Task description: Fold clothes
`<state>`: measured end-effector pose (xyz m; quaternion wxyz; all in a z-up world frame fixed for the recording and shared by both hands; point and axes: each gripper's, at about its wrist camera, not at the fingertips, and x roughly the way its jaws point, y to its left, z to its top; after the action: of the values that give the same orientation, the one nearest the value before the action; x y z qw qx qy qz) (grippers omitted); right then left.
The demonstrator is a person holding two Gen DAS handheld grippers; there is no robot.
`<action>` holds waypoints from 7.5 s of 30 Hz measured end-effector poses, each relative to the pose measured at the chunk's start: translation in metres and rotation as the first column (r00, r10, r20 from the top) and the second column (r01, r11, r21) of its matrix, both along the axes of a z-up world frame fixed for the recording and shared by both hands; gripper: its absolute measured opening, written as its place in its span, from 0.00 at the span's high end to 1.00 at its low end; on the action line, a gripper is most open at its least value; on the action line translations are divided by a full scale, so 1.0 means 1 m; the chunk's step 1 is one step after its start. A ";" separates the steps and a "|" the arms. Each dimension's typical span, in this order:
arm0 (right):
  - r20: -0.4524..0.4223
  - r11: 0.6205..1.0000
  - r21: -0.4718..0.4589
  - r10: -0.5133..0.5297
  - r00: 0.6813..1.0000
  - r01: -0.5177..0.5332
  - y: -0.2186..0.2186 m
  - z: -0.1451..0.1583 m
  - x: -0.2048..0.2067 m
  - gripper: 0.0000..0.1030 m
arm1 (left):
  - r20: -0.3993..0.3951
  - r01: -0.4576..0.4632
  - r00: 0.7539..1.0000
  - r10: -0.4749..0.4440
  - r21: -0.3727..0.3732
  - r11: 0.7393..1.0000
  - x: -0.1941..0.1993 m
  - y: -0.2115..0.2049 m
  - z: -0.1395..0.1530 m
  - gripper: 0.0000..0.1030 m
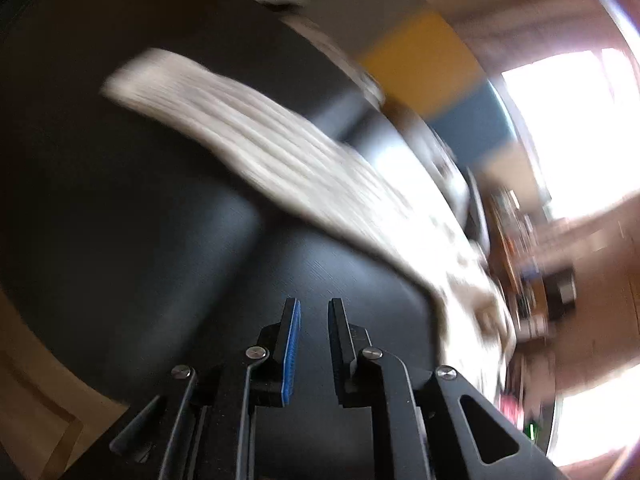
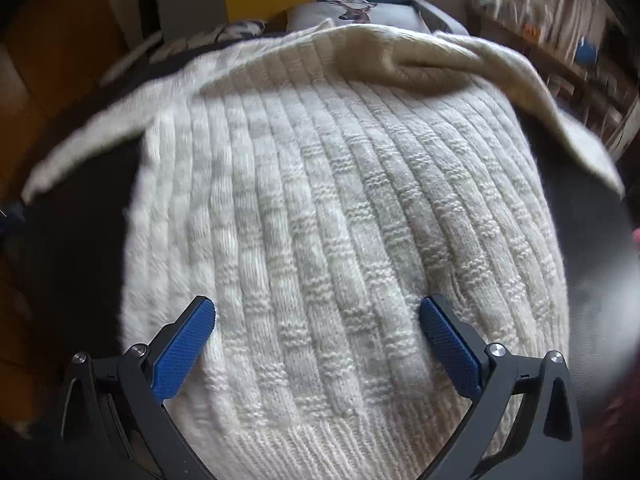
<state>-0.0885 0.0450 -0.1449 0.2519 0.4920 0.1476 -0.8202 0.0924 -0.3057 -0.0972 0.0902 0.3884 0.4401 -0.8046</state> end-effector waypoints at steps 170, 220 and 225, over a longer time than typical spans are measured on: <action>0.024 0.973 -0.136 0.191 0.981 -0.186 -0.047 -0.004 -0.072 0.00 | 0.430 0.805 0.297 -0.853 -0.593 -0.019 -0.467 0.193 -0.021 0.74; -0.035 0.998 -0.050 0.034 0.999 -0.035 -0.100 0.026 -0.144 0.00 | 0.091 0.204 0.979 -0.183 -0.501 0.841 -0.193 -0.037 -0.014 0.90; -0.142 0.976 -0.073 0.195 0.970 -0.207 -0.186 0.043 -0.171 0.00 | 0.013 0.150 0.986 -0.166 -0.497 0.854 -0.178 -0.046 -0.004 0.90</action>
<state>-0.2599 -0.1411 -0.1019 0.3444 0.4068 0.1774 -0.8273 -0.0855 -0.3514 -0.1012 0.1139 0.3747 0.1865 -0.9010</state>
